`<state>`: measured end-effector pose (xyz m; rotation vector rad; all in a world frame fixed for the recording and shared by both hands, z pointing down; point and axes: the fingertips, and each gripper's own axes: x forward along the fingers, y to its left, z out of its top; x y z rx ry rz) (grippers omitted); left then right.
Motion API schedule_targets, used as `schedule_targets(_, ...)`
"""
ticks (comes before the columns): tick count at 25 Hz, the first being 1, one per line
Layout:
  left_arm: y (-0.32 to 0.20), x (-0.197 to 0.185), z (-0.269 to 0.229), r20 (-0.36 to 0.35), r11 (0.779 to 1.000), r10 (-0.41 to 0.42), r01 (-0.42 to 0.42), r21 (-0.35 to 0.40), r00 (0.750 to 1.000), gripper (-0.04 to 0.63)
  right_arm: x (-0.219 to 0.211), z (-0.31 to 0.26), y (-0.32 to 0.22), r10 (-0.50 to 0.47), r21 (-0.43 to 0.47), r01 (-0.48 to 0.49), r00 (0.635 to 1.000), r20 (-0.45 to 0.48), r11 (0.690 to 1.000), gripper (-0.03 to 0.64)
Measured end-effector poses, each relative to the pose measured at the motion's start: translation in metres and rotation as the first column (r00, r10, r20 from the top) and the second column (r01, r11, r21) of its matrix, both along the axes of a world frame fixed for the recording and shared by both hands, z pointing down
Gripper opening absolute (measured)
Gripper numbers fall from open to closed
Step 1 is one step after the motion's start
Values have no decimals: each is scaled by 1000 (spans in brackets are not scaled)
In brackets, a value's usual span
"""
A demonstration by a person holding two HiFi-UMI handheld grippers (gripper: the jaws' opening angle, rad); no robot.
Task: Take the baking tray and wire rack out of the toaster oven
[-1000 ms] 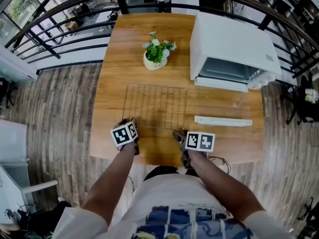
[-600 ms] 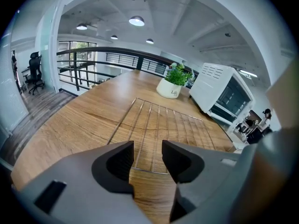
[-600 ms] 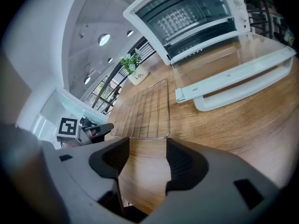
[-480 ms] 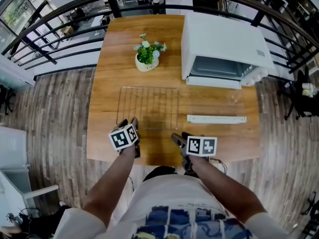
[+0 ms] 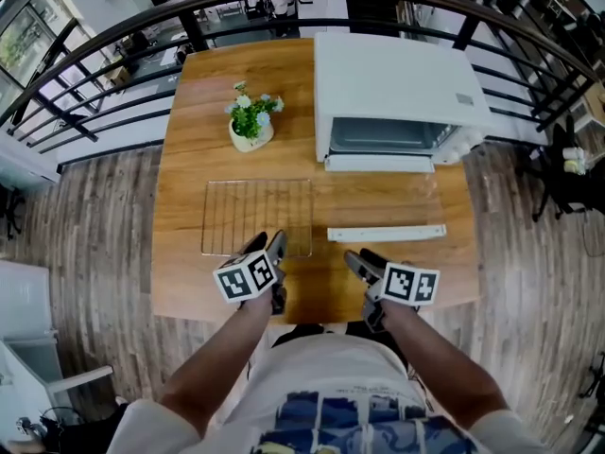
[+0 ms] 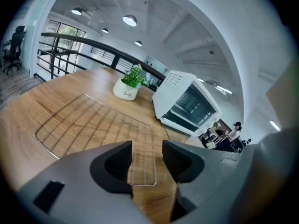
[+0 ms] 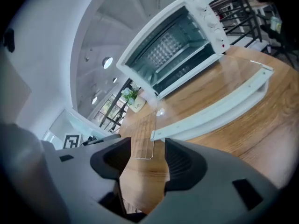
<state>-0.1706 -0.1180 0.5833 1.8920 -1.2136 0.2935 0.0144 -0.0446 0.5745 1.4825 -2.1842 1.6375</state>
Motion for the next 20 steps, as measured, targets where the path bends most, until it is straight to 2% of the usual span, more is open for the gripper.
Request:
schedule_targets(4, 2, 49, -17, -107, 999, 32, -29, 22, 994, 195, 45, -16, -11, 94, 48, -98, 992, 84, 994, 226)
schedule_targets(8, 1, 88, -23, -158, 999, 51, -48, 22, 986, 195, 80, -28, -21, 141, 63, -153, 978, 154, 986, 225)
schedule_targets(12, -4, 131, -37, -221, 996, 83, -76, 39, 972, 195, 121, -36, -31, 182, 64, -195, 969, 167, 979, 222)
schedule_targets(16, -17, 160, -45, -333, 997, 70, -59, 42, 940, 195, 162, -36, -43, 281, 13, -292, 931, 231, 956, 213)
schedule_targets(20, -32, 185, -50, -437, 1000, 20, -9, 27, 899, 193, 211, -35, -57, 315, 0, -325, 918, 240, 946, 213)
